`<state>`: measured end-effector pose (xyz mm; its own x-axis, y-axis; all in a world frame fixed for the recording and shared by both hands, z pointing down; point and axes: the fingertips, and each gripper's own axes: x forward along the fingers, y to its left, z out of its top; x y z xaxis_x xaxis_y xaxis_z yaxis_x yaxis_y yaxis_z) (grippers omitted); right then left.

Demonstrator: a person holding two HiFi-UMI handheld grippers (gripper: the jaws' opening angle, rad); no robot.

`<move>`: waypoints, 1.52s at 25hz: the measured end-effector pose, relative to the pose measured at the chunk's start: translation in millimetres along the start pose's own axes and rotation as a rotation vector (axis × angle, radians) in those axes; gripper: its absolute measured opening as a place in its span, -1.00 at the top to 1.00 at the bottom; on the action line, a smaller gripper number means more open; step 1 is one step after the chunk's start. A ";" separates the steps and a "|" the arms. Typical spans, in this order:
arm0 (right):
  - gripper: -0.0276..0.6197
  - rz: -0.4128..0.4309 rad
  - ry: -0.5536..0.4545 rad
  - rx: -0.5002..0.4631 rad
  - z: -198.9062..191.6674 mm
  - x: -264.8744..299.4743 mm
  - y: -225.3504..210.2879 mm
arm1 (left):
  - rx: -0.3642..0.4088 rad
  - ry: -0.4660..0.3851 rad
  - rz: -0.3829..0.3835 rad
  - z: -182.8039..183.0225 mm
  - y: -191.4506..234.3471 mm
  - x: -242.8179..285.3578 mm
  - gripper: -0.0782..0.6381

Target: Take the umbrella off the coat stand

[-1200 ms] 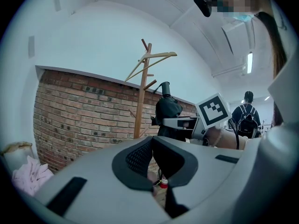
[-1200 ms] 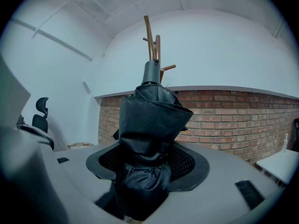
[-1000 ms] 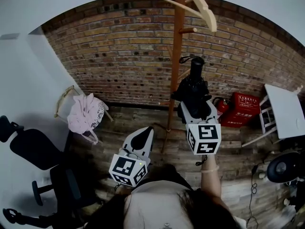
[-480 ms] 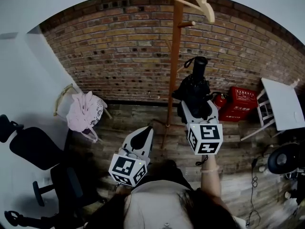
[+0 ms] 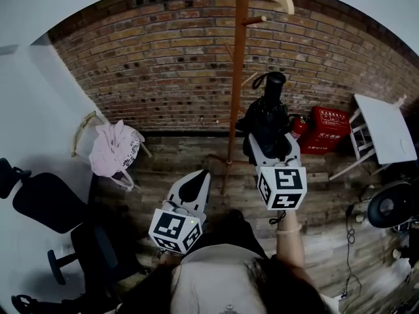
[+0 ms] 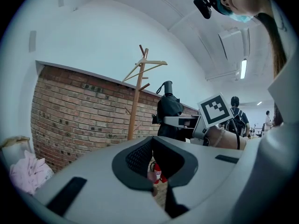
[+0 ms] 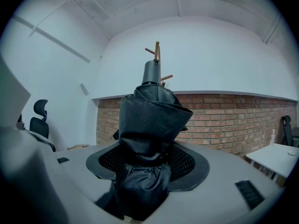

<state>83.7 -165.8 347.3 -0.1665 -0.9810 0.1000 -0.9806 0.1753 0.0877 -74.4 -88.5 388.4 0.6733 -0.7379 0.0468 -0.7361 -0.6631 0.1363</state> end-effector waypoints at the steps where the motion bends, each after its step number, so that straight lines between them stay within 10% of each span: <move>1: 0.00 -0.003 -0.001 0.001 0.2 -2.0 1.9 | -0.002 0.000 -0.004 -0.7 -0.5 -2.1 0.75; 38: 0.00 0.023 -0.027 0.002 -0.2 -66.7 -24.2 | -0.009 -0.004 -0.044 -6.5 -71.7 8.3 0.75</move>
<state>118.6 -104.6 338.7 -0.1915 -0.9786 0.0749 -0.9767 0.1975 0.0835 -15.6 -46.2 385.4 0.7051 -0.7082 0.0365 -0.7047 -0.6940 0.1475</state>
